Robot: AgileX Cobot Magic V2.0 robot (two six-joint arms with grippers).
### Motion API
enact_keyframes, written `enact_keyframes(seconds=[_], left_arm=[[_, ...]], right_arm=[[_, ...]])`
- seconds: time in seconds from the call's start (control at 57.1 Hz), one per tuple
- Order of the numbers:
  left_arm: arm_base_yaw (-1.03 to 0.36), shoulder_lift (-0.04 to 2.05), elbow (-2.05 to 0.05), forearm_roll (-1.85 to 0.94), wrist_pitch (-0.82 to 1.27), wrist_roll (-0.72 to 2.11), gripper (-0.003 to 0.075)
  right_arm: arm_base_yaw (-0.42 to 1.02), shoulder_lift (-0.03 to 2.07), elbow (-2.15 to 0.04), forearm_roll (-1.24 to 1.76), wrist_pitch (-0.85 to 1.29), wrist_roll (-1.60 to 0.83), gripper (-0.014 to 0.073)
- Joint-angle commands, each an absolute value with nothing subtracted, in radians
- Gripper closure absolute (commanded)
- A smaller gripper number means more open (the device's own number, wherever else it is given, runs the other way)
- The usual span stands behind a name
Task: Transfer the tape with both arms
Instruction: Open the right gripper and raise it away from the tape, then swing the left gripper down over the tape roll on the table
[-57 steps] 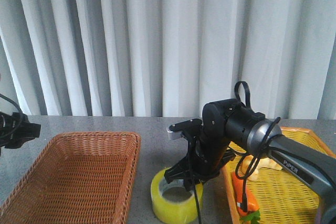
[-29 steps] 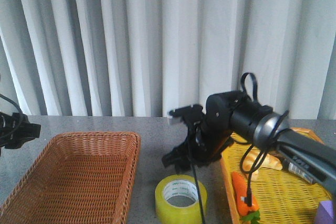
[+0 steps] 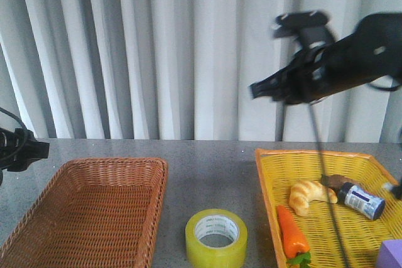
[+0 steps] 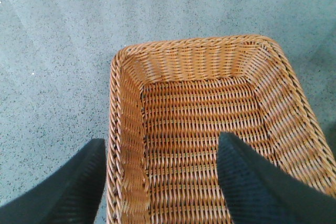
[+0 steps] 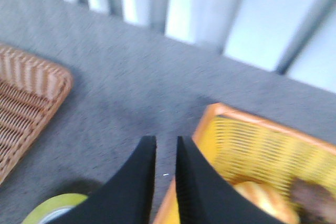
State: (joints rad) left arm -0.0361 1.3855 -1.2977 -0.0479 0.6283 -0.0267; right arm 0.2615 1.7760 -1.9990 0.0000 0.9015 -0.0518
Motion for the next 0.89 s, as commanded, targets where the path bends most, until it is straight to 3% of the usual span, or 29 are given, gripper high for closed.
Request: enact_keyframes(seconds=[0.0,0.245,0.455,0.683,0.876], left_arm=[[-0.043,1.359,-1.331,-0.059,0.533,-0.035,0.0269],[-0.052,1.358,-1.331,-0.152,0.527,0.000,0.0269],[-0.194,1.359,-1.392,-0.234,0.502,0.250,0.0269],[-0.366,1.428,-1.592,-0.242,0.520,0.256,0.0269],[-0.461,1.648,-1.855,-0.216,0.755,0.248,0.0269]], right_arm=[[0.196,1.669,-2.030,-0.008,0.879,-0.064,0.0589],[0.021,1.540,-2.017,0.011,0.915,-0.062,0.0601],[-0.054,1.501,-2.015,0.008,0.937,-0.060,0.0601],[-0.053,1.501,-2.015,0.009,0.936,-0.060,0.0601],[-0.053,1.501,-2.015,0.009,0.936,-0.060,0.0601]])
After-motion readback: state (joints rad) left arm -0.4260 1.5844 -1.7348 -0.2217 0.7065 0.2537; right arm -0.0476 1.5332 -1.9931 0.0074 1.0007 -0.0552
